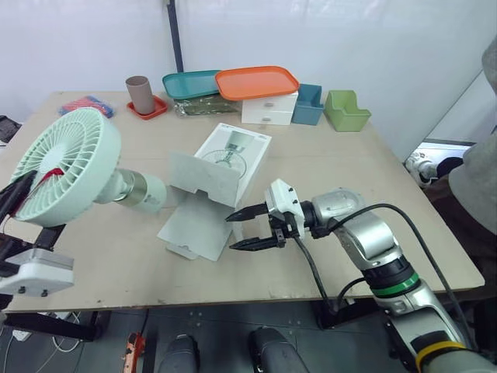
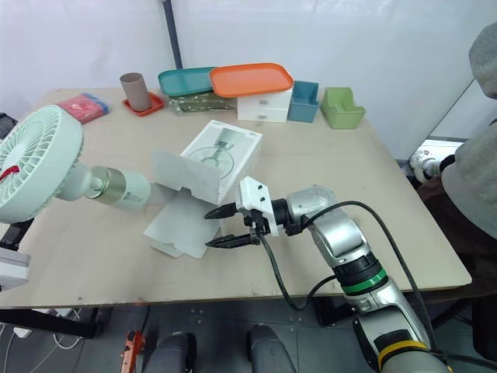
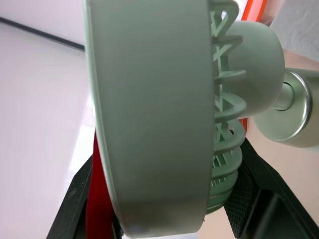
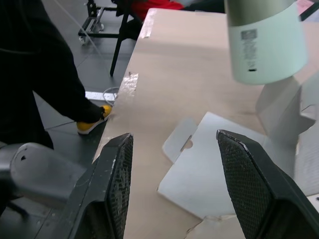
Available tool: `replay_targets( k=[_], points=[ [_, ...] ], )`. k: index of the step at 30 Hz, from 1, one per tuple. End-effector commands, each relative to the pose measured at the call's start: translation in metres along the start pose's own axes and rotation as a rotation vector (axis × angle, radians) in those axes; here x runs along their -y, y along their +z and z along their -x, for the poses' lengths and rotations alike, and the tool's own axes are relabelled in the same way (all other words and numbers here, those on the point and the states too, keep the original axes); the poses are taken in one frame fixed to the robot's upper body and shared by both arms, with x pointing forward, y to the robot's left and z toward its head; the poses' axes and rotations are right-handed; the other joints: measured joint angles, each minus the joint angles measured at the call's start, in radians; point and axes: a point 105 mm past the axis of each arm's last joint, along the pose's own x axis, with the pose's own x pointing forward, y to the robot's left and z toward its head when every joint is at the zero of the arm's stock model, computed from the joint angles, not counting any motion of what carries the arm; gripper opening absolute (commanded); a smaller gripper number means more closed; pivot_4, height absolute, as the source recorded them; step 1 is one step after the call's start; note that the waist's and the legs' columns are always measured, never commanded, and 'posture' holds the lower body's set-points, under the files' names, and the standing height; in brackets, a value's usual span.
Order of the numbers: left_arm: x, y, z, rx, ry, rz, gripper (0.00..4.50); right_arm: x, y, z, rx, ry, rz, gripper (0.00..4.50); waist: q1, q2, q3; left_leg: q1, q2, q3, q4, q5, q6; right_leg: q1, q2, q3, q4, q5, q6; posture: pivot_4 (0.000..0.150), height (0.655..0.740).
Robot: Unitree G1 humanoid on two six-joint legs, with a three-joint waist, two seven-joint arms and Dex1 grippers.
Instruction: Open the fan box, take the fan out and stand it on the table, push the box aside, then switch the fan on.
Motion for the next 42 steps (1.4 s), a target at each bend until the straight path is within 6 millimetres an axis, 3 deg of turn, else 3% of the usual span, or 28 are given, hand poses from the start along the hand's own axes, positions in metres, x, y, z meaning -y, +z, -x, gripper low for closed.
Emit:
replay_targets(
  k=[1,9,15,24,35,42],
  points=[
    [-0.019,-0.004,0.004,-0.036,0.078,0.004,1.97,0.007,0.036,0.010,0.102,-0.016,0.060,2.72,-0.001,0.000,0.000,0.000,0.000,0.000,0.000,0.000,0.000,0.000,0.000,0.000,0.000,0.000,0.000,0.150,0.7400],
    [-0.033,-0.033,0.014,-0.209,0.144,0.071,1.97,0.005,0.061,0.016,0.189,0.005,0.056,2.72,-0.003,-0.001,0.000,-0.001,0.000,-0.002,0.000,0.000,0.000,0.000,0.000,-0.002,0.000,-0.001,-0.001,0.150,0.7400],
    [-0.035,-0.044,0.016,-0.271,0.120,0.114,1.97,0.014,0.056,0.012,0.156,-0.022,0.030,2.72,-0.006,-0.002,0.000,-0.001,0.000,-0.002,0.000,0.000,0.000,0.000,0.000,-0.002,0.000,-0.001,-0.001,0.150,0.7400],
    [-0.059,-0.078,0.017,-0.459,0.232,0.198,1.97,0.021,0.051,0.007,0.144,-0.043,0.023,2.72,-0.010,-0.005,0.001,-0.001,0.000,-0.004,-0.001,0.000,0.000,0.000,0.000,-0.004,0.000,-0.002,-0.002,0.150,0.7400],
    [-0.062,-0.087,0.002,-0.537,0.173,0.203,1.97,0.017,0.045,0.003,0.136,-0.045,0.013,2.72,-0.010,-0.008,0.001,-0.001,0.000,-0.005,-0.008,0.000,0.000,-0.001,0.000,-0.006,-0.002,-0.005,-0.004,0.150,0.7400],
    [-0.043,-0.086,-0.009,-0.549,0.053,0.206,1.97,0.013,0.040,0.003,0.129,-0.050,-0.013,2.72,-0.010,-0.009,0.001,-0.001,0.000,-0.006,-0.011,0.000,-0.001,-0.001,0.000,-0.007,-0.002,-0.007,-0.004,0.150,0.7400]
  ],
)
